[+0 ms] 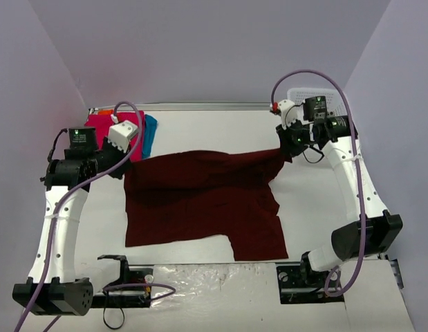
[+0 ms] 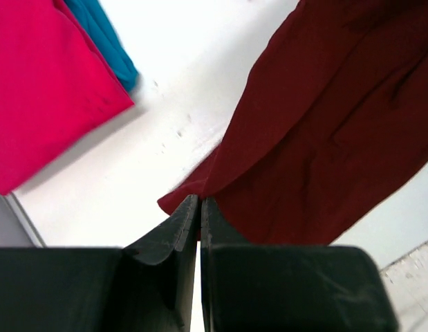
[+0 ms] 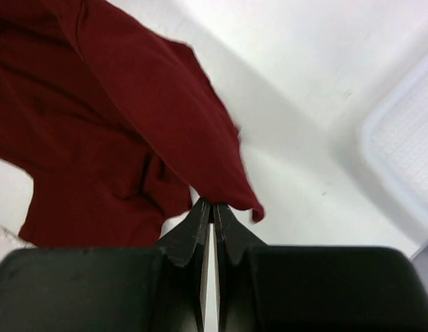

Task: Fold and stack the t-shirts
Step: Flatten out the tshirt

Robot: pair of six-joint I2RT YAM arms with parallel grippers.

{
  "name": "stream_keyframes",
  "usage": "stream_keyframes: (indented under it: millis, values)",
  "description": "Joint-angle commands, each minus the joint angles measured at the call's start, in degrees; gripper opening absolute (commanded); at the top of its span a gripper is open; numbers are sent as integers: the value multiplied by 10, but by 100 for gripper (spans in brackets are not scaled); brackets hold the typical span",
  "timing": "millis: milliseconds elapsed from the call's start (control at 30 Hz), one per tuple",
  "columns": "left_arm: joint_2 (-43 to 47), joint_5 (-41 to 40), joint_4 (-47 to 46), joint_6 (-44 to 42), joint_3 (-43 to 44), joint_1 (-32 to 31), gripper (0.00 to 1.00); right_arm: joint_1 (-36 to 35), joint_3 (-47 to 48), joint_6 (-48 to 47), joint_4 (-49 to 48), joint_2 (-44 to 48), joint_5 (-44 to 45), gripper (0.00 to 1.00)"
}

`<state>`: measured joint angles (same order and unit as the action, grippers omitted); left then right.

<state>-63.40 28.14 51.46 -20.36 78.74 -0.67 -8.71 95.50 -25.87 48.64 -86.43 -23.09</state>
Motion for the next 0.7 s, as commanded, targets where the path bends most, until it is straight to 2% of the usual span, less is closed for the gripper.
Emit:
stream_keyframes:
  millis: [0,200,367,500,633,667]
  values:
    - [8,5,15,-1,-38,4,2,1,-68,-9,13,33,-12,0]
    - [37,44,35,-17,-47,4,2,0,-137,-3,11,112,-33,0]
    - [18,50,22,-3,-28,4,2,1,-115,10,-6,138,-20,0]
    - [-57,51,-6,23,11,4,2,3,-76,21,-49,76,23,0]
    - [-182,51,-55,54,66,4,2,10,-11,24,-73,-79,27,0]
    - [-206,41,-66,68,80,4,3,11,37,23,-74,-109,29,0]
